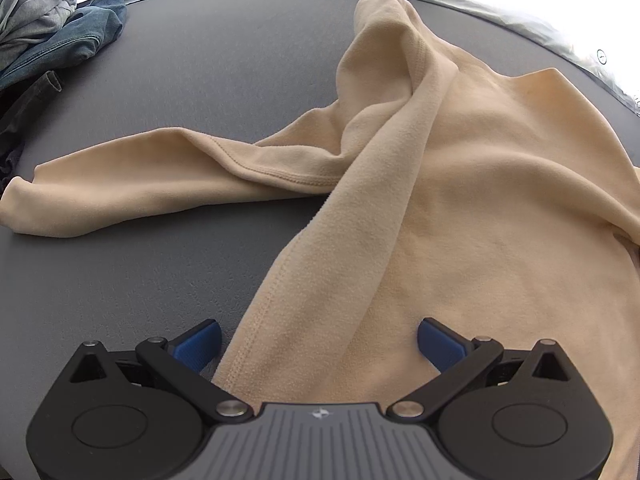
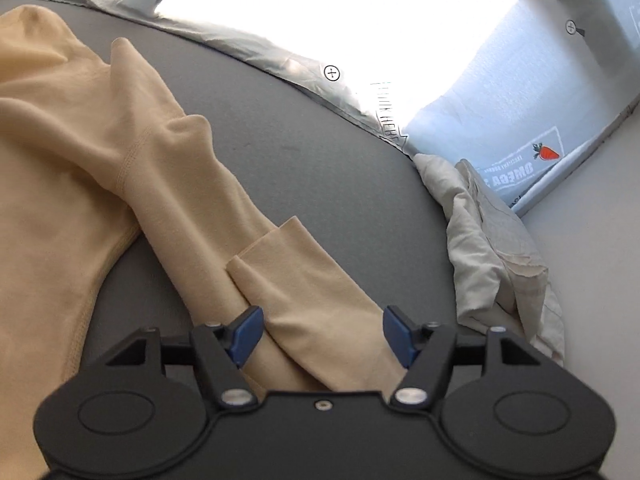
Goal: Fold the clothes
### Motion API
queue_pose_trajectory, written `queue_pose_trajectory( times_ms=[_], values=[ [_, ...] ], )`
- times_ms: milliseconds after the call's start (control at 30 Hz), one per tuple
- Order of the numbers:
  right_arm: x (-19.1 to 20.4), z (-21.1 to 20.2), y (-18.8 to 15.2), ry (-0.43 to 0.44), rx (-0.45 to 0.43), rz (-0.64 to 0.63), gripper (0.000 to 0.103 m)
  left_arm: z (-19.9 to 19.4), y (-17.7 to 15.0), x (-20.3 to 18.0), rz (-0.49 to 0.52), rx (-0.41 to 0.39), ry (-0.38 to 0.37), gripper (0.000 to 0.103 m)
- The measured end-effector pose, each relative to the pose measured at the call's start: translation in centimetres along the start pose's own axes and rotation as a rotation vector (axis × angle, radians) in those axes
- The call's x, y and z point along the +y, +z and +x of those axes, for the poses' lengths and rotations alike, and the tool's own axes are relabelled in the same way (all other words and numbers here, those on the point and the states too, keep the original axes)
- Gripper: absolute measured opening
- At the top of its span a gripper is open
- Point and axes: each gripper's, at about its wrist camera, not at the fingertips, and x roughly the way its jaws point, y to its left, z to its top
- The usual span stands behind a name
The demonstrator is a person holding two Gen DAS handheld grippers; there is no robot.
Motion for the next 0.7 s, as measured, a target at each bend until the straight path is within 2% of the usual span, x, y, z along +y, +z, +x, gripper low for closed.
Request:
queue_pose_trajectory(
  times_ms=[100,133,200,233,267,367,467,567,633,700],
  values=[
    [0.4,0.8,0.4,-0.001,0.007,-0.070,0.064,-0.5,-0.3,0.1,0.000,-0.003,0.000,0.103],
    [0.1,0.9,0.4,0.022,0.015,-0.056,0.061,-0.6,-0.4,0.2,0.000,-0.004,0.001,0.103],
    [-0.9,1.2,0.4,0.084,0.035,0.000,0.037,-0.5,0.0,0.3,0.000,-0.004,0.001,0.103],
    [-1.3,1.4,0.2,0.077,0.042,0.032,0.012,-0.4,0.1,0.3,0.001,-0.003,0.001,0.103],
    [-1.8,1.5,0.0,0.056,0.048,0.065,0.008,-0.4,0.2,0.3,0.001,-0.003,0.000,0.103],
    [-4.2,1.2,-1.3,-0.038,0.047,0.187,0.007,-0.3,0.3,0.6,0.003,-0.005,-0.001,0.103],
    [-8.5,0.0,-3.2,-0.172,0.050,0.378,0.007,-0.4,0.2,0.7,0.002,-0.004,0.000,0.103],
    [-13.4,-0.2,-6.2,-0.280,0.120,0.592,0.007,-0.4,0.3,0.9,0.006,-0.004,-0.002,0.103],
    [-15.0,0.2,-8.4,-0.322,0.202,0.642,0.008,-0.3,0.3,0.9,0.007,-0.004,-0.002,0.103],
    [-15.5,0.4,-10.3,-0.329,0.235,0.681,0.025,-0.1,0.5,0.9,0.007,-0.004,-0.002,0.103]
  ],
)
